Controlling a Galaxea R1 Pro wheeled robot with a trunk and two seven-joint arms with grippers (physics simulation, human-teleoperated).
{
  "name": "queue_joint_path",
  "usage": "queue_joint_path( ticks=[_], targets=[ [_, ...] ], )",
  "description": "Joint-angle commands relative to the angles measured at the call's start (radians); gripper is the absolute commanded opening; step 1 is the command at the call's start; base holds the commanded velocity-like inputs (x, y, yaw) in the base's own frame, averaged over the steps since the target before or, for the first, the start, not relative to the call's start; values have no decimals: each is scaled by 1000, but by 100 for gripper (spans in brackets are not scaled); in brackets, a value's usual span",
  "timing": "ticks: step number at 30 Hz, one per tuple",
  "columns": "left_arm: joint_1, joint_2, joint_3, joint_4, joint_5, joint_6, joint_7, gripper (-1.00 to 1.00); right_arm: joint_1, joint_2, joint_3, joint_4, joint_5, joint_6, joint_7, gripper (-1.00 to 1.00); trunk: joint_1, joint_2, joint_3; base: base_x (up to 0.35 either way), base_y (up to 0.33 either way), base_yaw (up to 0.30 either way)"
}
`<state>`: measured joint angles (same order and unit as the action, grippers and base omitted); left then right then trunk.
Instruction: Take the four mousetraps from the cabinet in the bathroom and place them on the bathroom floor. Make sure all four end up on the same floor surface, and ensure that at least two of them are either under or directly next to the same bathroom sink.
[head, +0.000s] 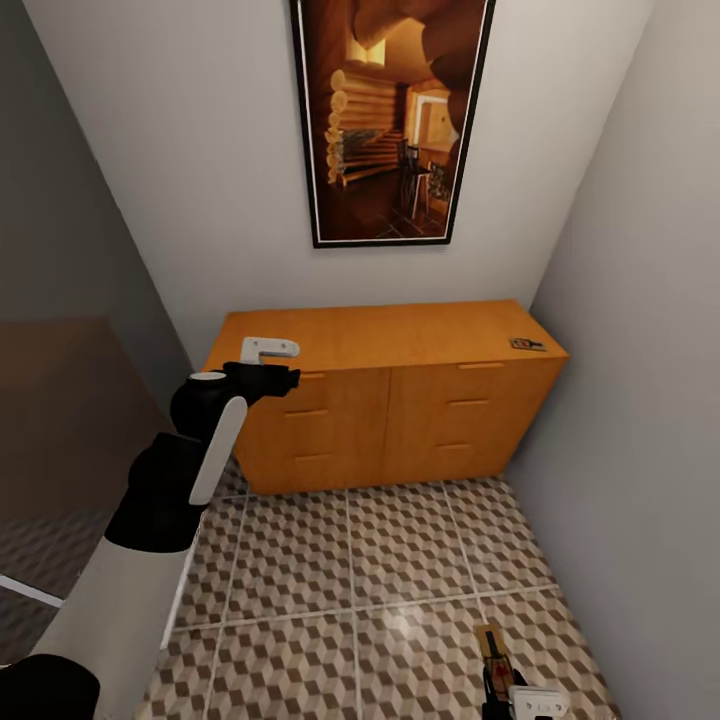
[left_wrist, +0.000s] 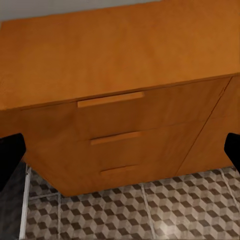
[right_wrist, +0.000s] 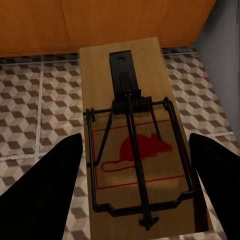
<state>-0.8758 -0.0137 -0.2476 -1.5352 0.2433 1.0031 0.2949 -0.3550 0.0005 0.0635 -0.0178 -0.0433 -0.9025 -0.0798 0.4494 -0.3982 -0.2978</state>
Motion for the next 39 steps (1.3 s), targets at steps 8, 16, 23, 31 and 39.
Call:
queue_joint_path(
  ticks=[8, 16, 23, 31, 39],
  targets=[
    [-2, 48, -5, -5, 14, 4, 4, 100, -1, 2, 7, 1, -4, -3, -5, -100, 1, -2, 7, 0, 0, -218],
    [-2, 52, -6, -4, 14, 3, 3, 100, -1, 3, 7, 1, -4, -3, -5, -100, 1, -2, 16, 0, 0, -231],
    [-2, 53, -7, -3, 14, 3, 3, 100, -1, 3, 7, 1, -4, -3, -5, -100, 1, -2, 24, 2, 0, -231],
    [-2, 54, -7, -1, 14, 4, 3, 100, -1, 3, 7, 1, -4, -3, -5, -100, 1, -2, 33, 126, 91, -229],
    [-2, 57, -7, 1, 14, 3, 3, 100, -1, 3, 7, 1, -4, -3, -5, -100, 1, -2, 42, 224, 194, -221]
  ],
)
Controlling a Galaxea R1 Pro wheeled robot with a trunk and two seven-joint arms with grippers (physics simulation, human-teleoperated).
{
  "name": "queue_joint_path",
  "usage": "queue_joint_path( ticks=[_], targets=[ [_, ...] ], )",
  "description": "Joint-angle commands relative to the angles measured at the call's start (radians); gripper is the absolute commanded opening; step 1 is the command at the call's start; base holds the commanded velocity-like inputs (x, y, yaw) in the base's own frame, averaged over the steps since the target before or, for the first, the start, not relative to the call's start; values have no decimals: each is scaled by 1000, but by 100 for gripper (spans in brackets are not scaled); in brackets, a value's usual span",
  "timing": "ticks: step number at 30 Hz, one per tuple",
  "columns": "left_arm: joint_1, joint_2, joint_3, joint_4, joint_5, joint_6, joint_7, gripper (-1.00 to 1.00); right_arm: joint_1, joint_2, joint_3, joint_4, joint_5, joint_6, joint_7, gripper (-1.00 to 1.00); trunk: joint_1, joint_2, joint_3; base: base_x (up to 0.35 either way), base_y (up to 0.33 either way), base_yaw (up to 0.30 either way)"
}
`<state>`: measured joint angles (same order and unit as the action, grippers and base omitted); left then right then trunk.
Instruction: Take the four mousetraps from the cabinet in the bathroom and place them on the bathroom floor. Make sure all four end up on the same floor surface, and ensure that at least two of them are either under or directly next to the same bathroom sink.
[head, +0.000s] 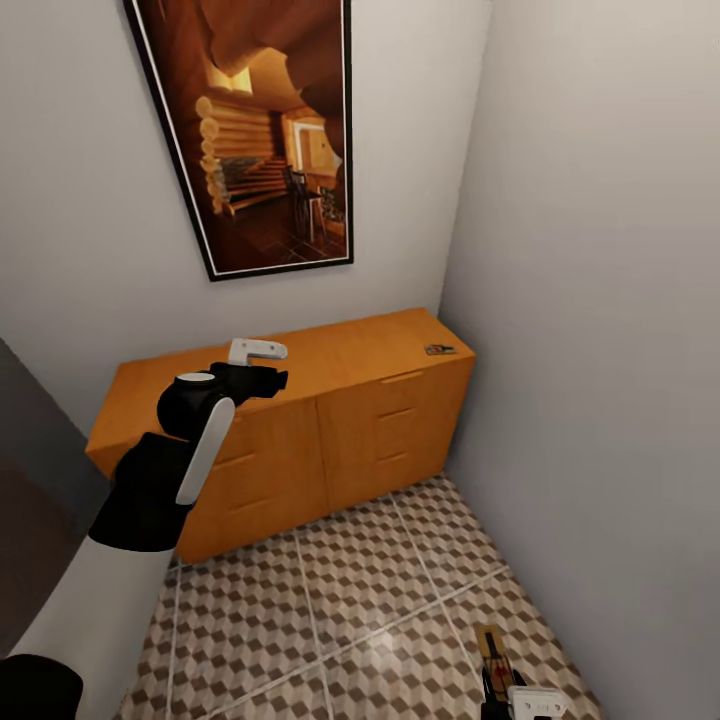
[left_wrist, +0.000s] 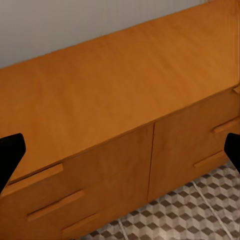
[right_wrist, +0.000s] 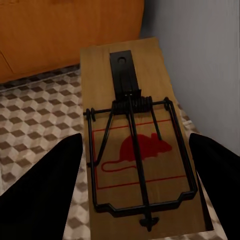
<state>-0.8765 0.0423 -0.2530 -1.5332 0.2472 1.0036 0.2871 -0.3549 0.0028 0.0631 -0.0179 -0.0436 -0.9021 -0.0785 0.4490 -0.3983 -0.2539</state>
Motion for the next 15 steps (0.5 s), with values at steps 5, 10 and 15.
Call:
queue_joint_path(
  ticks=[5, 10, 15],
  targets=[
    [-1, 3, -3, -1, 10, 3, 10, 100, -1, 0, 7, 1, -4, -3, -6, -100, 1, -2, 4, 234, 206, -209],
    [-1, 4, -3, 1, 10, 3, 10, 100, -1, 0, 7, 1, -4, -3, -6, -100, 1, -2, 9, 234, 208, -200],
    [-1, 4, -4, 2, 10, 3, 9, 100, -1, 0, 7, 1, -4, -3, -6, -100, 1, -2, 15, 234, 201, -194]
  ],
)
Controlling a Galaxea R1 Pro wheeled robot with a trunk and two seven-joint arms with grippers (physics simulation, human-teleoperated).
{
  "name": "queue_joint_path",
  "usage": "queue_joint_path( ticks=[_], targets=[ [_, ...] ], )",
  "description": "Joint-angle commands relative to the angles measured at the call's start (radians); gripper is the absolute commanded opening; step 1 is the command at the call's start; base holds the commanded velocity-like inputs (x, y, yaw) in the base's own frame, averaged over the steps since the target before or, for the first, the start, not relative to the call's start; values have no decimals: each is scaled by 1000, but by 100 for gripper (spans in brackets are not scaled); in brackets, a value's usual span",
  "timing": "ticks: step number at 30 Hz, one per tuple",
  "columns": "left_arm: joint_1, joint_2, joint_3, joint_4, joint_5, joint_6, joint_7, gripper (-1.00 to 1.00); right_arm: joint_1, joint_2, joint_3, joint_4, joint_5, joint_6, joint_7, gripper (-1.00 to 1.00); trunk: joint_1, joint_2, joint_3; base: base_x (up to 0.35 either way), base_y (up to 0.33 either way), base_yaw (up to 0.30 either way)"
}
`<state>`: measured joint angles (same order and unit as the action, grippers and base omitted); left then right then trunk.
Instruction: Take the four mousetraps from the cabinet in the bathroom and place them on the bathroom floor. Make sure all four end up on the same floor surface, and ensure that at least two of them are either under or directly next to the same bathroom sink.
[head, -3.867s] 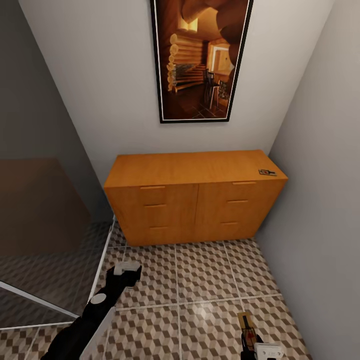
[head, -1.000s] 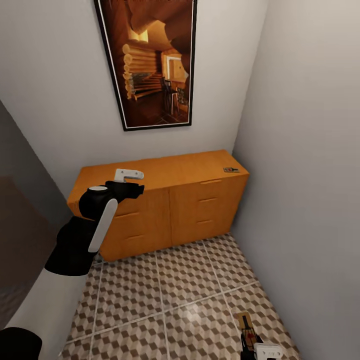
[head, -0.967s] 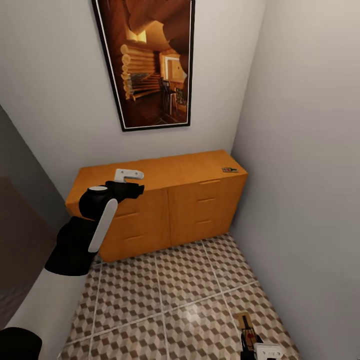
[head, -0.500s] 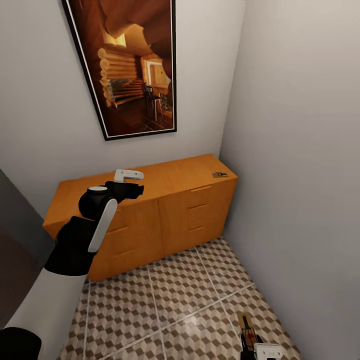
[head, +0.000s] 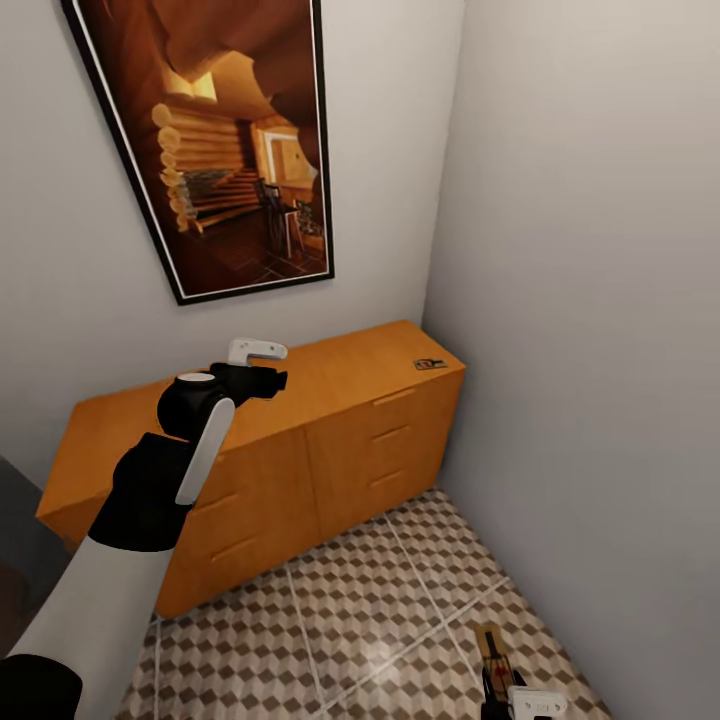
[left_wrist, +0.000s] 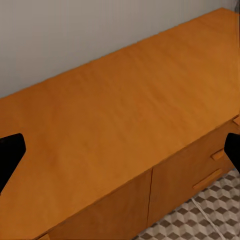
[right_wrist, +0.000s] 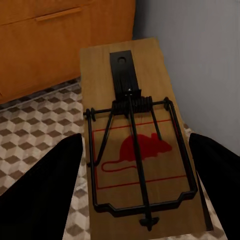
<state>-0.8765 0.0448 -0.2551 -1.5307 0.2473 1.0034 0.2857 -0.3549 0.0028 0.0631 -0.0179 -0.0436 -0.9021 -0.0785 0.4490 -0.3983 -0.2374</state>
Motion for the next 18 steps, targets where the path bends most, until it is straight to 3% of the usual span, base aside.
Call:
queue_joint_path(
  ticks=[1, 10, 14, 18],
  targets=[
    [-1, 1, -2, -1, 10, 3, 10, 100, -1, 0, 7, 1, -4, -3, -6, -100, 1, -2, -1, 234, 199, -193],
    [0, 1, -4, 4, 11, 3, 3, 100, -1, 0, 7, 1, -4, -3, -6, -100, 1, -2, 9, 234, 197, -189],
    [1, 3, -4, 9, 11, 3, -37, 100, -1, 0, 7, 1, -4, -3, -6, -100, 1, -2, 14, 218, 176, -184],
    [2, 22, -4, 15, 10, 3, -94, 100, -1, 0, 7, 1, -4, -3, -5, -100, 1, -2, 18, 165, 105, -181]
  ],
)
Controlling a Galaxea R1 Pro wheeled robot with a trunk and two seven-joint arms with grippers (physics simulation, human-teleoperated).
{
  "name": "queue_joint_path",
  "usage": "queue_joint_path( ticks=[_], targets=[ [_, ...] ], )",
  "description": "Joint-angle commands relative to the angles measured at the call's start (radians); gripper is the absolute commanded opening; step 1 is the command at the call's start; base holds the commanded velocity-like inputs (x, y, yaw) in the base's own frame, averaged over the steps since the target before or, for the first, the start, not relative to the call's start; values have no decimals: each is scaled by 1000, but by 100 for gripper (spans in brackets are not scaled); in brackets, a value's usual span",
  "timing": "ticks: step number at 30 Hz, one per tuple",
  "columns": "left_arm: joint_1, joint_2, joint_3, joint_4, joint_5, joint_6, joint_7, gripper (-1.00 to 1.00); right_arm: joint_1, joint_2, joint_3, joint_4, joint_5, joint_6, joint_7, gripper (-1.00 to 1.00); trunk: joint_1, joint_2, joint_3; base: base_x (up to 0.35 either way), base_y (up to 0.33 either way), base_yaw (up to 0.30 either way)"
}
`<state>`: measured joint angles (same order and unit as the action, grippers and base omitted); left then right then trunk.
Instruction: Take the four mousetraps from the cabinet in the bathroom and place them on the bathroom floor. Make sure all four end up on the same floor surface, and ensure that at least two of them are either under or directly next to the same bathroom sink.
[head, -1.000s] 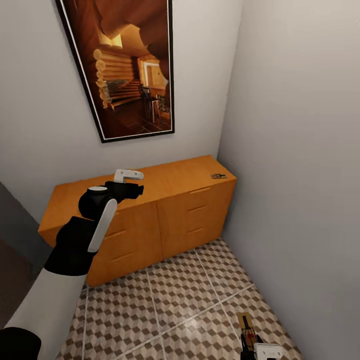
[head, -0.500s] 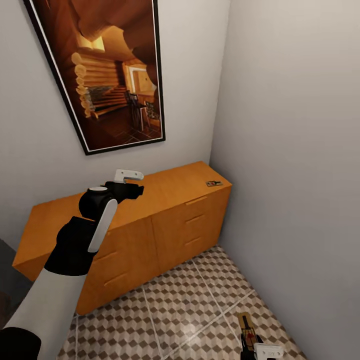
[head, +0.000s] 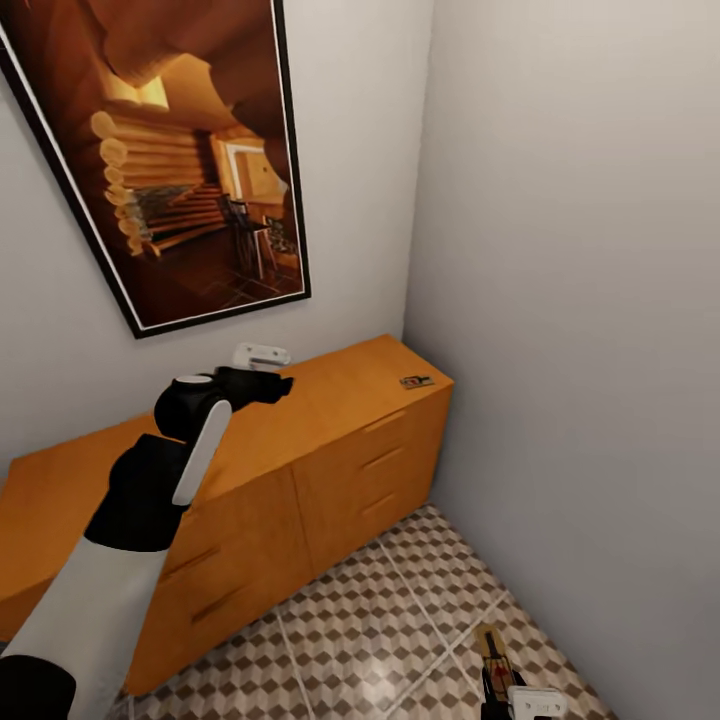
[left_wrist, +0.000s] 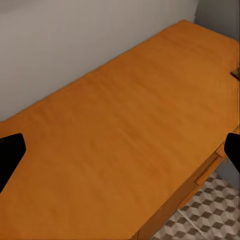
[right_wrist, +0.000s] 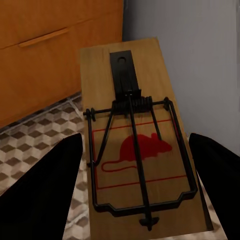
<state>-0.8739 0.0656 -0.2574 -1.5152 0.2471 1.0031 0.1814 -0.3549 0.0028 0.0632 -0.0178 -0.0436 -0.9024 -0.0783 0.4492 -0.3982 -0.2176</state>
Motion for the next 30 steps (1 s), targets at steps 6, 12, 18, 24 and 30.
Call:
queue_joint_path(
  ticks=[6, 12, 18, 24, 30],
  targets=[
    [-1, 24, -2, 2, 11, 3, -35, 100, -1, 0, 7, 1, -4, -3, -6, -100, 1, -2, 5, 104, 23, -179],
    [-1, 28, -3, 7, 11, 2, -42, 100, -1, 0, 7, 1, -4, -3, -6, -100, 1, -2, 12, 77, 3, -179],
    [-1, 28, -3, 9, 11, 2, -43, 100, -1, 0, 7, 1, -4, -3, -6, -100, 1, -2, 19, 16, 0, -179],
    [-1, 29, -3, 9, 11, 2, -43, 100, -1, 0, 7, 1, -4, -3, -6, -100, 1, -2, 25, 2, 0, -179],
    [-1, 29, -3, 9, 11, 2, -43, 100, -1, 0, 7, 1, -4, -3, -6, -100, 1, -2, 32, 0, 0, -178]
  ],
)
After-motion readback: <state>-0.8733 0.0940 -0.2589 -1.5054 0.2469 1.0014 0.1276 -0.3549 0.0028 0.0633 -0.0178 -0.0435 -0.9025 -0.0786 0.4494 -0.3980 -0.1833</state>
